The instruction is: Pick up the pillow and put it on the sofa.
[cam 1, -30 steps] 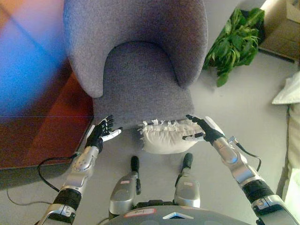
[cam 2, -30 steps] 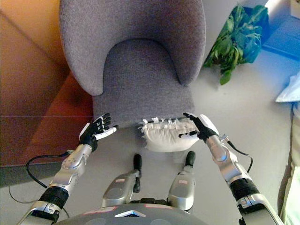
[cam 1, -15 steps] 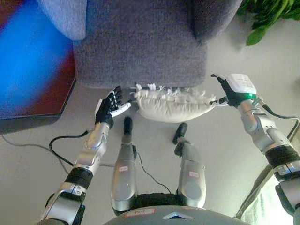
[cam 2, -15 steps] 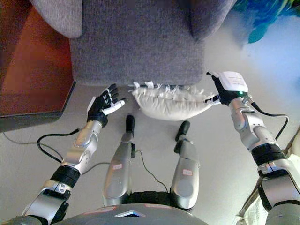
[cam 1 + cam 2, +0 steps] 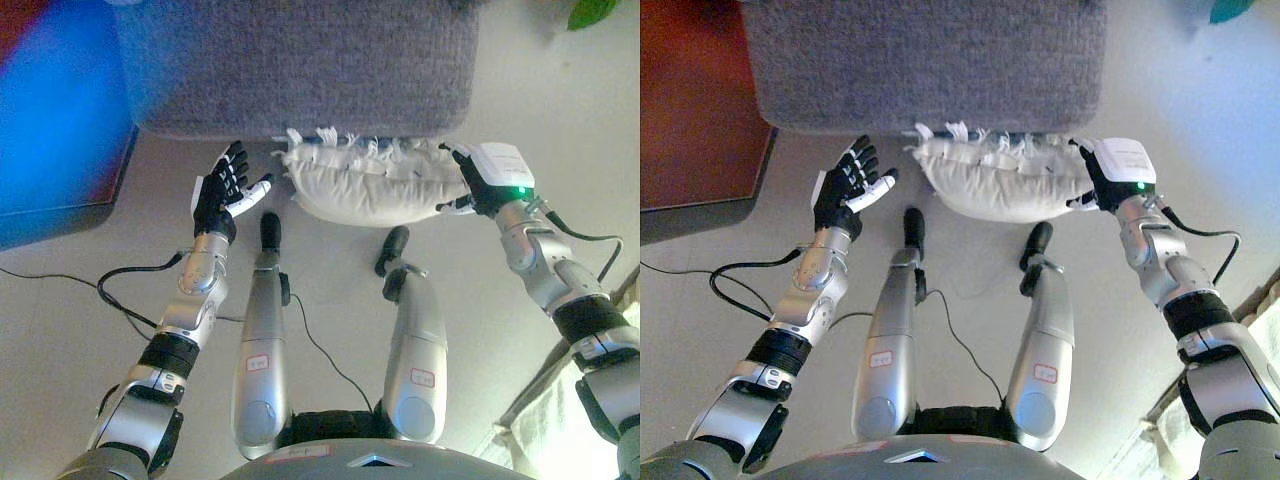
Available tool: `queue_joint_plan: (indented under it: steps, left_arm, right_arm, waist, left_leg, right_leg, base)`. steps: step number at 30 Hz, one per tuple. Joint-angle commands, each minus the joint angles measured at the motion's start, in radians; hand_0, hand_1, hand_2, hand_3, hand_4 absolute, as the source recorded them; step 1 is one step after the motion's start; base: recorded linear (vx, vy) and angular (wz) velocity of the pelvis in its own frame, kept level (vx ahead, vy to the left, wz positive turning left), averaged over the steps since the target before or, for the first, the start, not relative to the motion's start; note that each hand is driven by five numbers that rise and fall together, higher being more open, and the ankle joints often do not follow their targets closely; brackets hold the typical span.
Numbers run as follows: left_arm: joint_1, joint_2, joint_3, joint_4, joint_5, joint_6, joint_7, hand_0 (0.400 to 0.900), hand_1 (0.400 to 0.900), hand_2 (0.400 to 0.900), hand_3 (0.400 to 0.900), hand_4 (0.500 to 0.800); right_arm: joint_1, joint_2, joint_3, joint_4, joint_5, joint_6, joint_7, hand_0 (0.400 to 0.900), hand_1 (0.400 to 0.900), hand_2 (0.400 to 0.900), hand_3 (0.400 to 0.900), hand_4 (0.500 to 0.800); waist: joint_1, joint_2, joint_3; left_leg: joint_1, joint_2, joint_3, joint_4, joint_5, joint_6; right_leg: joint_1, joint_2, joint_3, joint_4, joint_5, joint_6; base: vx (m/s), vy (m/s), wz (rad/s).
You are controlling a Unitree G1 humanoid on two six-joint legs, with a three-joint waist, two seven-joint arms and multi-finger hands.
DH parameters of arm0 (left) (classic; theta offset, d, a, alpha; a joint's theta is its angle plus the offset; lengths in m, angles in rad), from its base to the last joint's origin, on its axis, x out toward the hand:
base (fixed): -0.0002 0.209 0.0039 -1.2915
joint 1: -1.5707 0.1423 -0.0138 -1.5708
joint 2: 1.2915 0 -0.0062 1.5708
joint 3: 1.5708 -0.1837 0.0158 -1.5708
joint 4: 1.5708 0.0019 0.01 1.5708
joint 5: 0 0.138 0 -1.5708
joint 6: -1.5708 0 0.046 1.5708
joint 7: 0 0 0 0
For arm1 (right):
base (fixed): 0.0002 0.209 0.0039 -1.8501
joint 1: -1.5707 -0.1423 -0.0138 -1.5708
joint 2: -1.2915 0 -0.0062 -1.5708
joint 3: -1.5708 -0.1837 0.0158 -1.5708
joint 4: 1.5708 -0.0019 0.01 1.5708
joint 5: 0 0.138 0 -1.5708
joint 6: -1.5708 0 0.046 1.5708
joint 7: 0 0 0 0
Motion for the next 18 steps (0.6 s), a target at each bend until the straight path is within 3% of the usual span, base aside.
queue_joint_plan:
  steps: [1,18]
  left_arm:
    - [-0.014,0.018,0.034,-0.104,-0.029,-0.102,0.027,0.900,0.900,0.900,0.900,0.800]
    - [-0.019,0.052,0.005,-0.216,-0.050,-0.128,0.061,0.900,0.900,0.900,0.900,0.800]
  right_arm:
    - [-0.077,-0.034,0.001,0.017,0.017,-0.008,-0.077,0.900,0.900,0.900,0.900,0.800]
    - [-0.344,-0.038,0.118,0.184,0.005,0.033,-0.133,0.900,0.900,0.900,0.900,0.800]
  waist:
    - [-0.006,0.011,0.002]
    - [0.035,0.033,0.002]
  left_leg:
    - [0.002,0.017,-0.002,0.143,-0.194,0.029]
    - [-0.286,-0.010,-0.038,0.318,-0.218,0.030]
  right_leg:
    - [-0.042,-0.020,0.040,0.067,0.011,0.073]
    - [-0.305,-0.028,0.059,0.227,-0.040,0.052]
  base:
    - [-0.01,-0.017,0.04]
    - [-0.01,-0.004,0.03]
